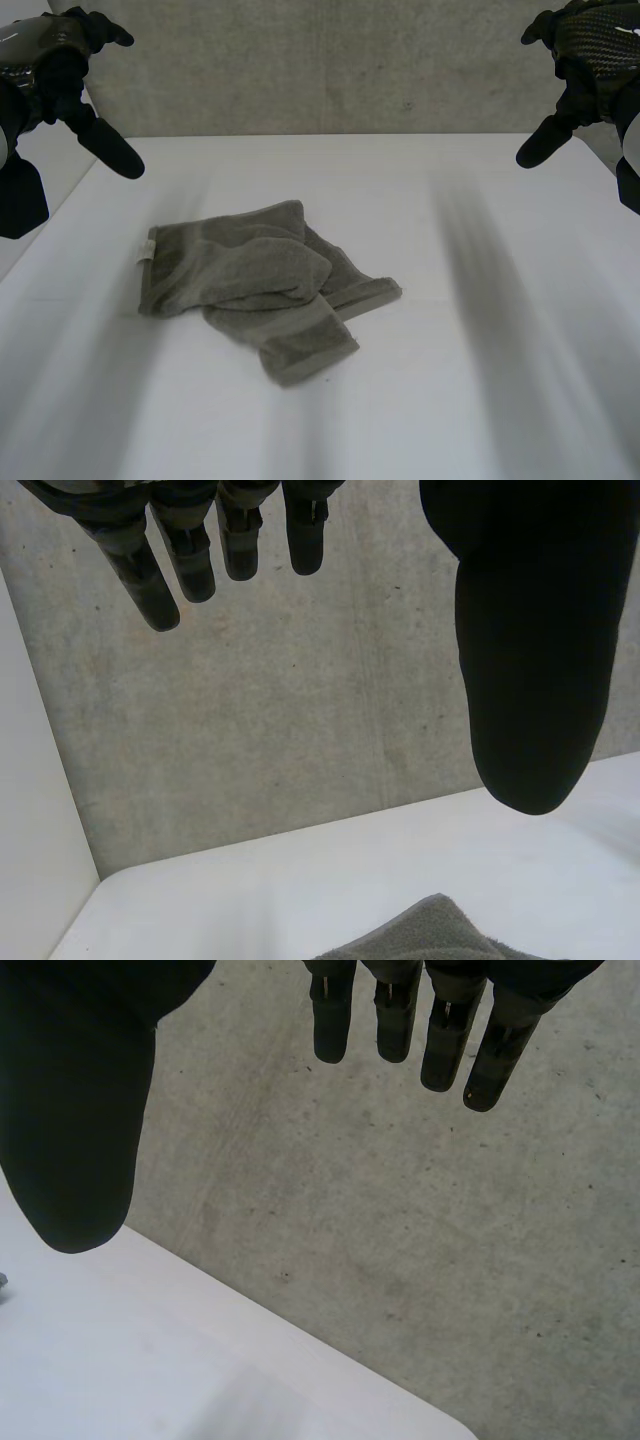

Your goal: Fold the towel.

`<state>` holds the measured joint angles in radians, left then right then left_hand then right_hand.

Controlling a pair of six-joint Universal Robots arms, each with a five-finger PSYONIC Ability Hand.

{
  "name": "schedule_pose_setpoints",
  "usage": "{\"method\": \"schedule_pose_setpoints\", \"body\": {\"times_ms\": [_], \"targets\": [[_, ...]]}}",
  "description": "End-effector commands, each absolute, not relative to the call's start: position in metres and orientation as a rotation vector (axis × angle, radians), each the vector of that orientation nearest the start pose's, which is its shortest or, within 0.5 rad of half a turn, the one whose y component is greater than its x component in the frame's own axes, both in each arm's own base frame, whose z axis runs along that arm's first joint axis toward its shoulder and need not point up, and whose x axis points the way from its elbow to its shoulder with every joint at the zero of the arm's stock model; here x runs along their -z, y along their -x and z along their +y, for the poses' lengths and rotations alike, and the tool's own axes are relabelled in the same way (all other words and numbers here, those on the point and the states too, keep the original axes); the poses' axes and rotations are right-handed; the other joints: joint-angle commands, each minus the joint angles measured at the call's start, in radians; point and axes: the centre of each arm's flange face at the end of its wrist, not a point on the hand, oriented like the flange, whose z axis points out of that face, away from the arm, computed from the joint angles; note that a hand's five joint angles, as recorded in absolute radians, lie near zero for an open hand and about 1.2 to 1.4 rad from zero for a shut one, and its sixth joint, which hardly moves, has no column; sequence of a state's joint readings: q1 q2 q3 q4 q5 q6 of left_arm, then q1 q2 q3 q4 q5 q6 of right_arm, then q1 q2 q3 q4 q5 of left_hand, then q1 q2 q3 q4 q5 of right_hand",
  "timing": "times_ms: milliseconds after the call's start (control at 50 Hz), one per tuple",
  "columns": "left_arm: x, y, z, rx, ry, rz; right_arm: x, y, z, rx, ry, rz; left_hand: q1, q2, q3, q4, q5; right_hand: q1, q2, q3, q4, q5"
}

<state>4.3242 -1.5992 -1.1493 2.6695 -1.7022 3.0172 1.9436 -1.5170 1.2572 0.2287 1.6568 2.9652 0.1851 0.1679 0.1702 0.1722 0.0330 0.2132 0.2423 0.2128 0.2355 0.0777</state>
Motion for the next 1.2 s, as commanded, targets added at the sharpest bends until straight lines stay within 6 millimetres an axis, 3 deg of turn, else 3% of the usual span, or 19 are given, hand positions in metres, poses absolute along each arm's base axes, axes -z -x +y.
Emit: {"method": "schedule_pose_setpoints", "body": {"times_ms": [20,160,200,280,320,340,420,480,500,540,560,600,620,660,720,960,1100,1180,1200], "targets": [[-0.383,0.220,-0.224,2.276,-0.175,2.507,-0.367,-0.229,-0.247,2.197,0.490,2.071,-0.007,0.010,0.008,0.006,-0.029,-0.039,-0.068,-0.038,-0.061,-0.078],[-0.369,0.220,-0.238,2.216,-0.168,2.532,-0.364,-0.233,-0.245,2.172,0.528,2.068,0.025,0.043,0.040,0.038,0.003,-0.039,-0.068,-0.038,-0.061,-0.078],[-0.351,0.221,-0.255,2.152,-0.184,2.579,-0.361,-0.236,-0.245,2.150,0.556,2.066,0.049,0.066,0.064,0.062,0.026,-0.039,-0.068,-0.038,-0.061,-0.078],[-0.331,0.228,-0.271,2.109,-0.241,2.643,-0.349,-0.240,-0.249,2.099,0.601,2.084,0.128,0.145,0.143,0.141,0.106,-0.039,-0.068,-0.038,-0.061,-0.078],[-0.306,0.238,-0.286,2.064,-0.304,2.711,-0.345,-0.241,-0.251,2.083,0.608,2.096,0.254,0.271,0.269,0.267,0.232,-0.039,-0.068,-0.038,-0.061,-0.078],[-0.306,0.238,-0.286,2.064,-0.305,2.711,-0.345,-0.241,-0.251,2.082,0.608,2.096,0.254,0.272,0.269,0.267,0.232,-0.039,-0.068,-0.038,-0.061,-0.078],[-0.270,0.250,-0.309,2.029,-0.364,2.753,-0.336,-0.244,-0.252,2.050,0.629,2.118,0.360,0.377,0.375,0.373,0.337,-0.039,-0.068,-0.038,-0.061,-0.078],[-0.245,0.258,-0.326,2.041,-0.428,2.721,-0.333,-0.244,-0.253,2.044,0.639,2.129,0.512,0.529,0.527,0.525,0.490,-0.039,-0.068,-0.038,-0.061,-0.078],[-0.245,0.258,-0.326,2.041,-0.428,2.720,-0.332,-0.244,-0.253,2.042,0.644,2.132,0.513,0.530,0.528,0.526,0.490,-0.039,-0.068,-0.038,-0.061,-0.078],[-0.217,0.265,-0.342,2.042,-0.529,2.659,-0.329,-0.244,-0.252,2.038,0.652,2.136,0.577,0.594,0.592,0.590,0.555,-0.039,-0.068,-0.038,-0.061,-0.078],[-0.217,0.265,-0.342,2.042,-0.529,2.658,-0.327,-0.244,-0.252,2.033,0.662,2.145,0.577,0.595,0.592,0.590,0.555,-0.039,-0.068,-0.038,-0.061,-0.078],[-0.192,0.275,-0.351,2.035,-0.672,2.605,-0.325,-0.244,-0.252,2.027,0.673,2.152,0.577,0.595,0.592,0.590,0.555,-0.039,-0.068,-0.038,-0.061,-0.078],[-0.192,0.275,-0.351,2.035,-0.673,2.605,-0.322,-0.245,-0.253,2.020,0.681,2.161,0.577,0.595,0.592,0.590,0.555,-0.039,-0.068,-0.038,-0.061,-0.078],[-0.169,0.283,-0.353,2.000,-0.811,2.615,-0.317,-0.245,-0.254,2.005,0.692,2.177,0.577,0.595,0.592,0.590,0.555,-0.039,-0.068,-0.038,-0.061,-0.078],[-0.150,0.288,-0.353,1.959,-0.894,2.660,-0.311,-0.246,-0.257,1.990,0.707,2.195,0.577,0.595,0.592,0.590,0.555,-0.039,-0.068,-0.038,-0.061,-0.078],[-0.133,0.293,-0.358,1.937,-0.919,2.681,-0.296,-0.249,-0.263,1.945,0.733,2.240,0.607,0.624,0.622,0.620,0.584,-0.039,-0.068,-0.038,-0.061,-0.078],[-0.129,0.295,-0.361,1.931,-0.927,2.685,-0.292,-0.249,-0.264,1.933,0.744,2.252,1.210,1.227,1.225,1.223,1.187,-0.039,-0.068,-0.038,-0.061,-0.078],[-0.133,0.298,-0.357,1.936,-0.943,2.671,-0.291,-0.250,-0.265,1.928,0.743,2.254,1.211,1.228,1.226,1.224,1.189,-0.039,-0.068,-0.038,-0.061,-0.078],[-0.143,0.301,-0.354,1.967,-0.959,2.640,-0.291,-0.250,-0.265,1.928,0.743,2.254,1.211,1.228,1.226,1.224,1.189,-0.039,-0.068,-0.038,-0.061,-0.078]]}}
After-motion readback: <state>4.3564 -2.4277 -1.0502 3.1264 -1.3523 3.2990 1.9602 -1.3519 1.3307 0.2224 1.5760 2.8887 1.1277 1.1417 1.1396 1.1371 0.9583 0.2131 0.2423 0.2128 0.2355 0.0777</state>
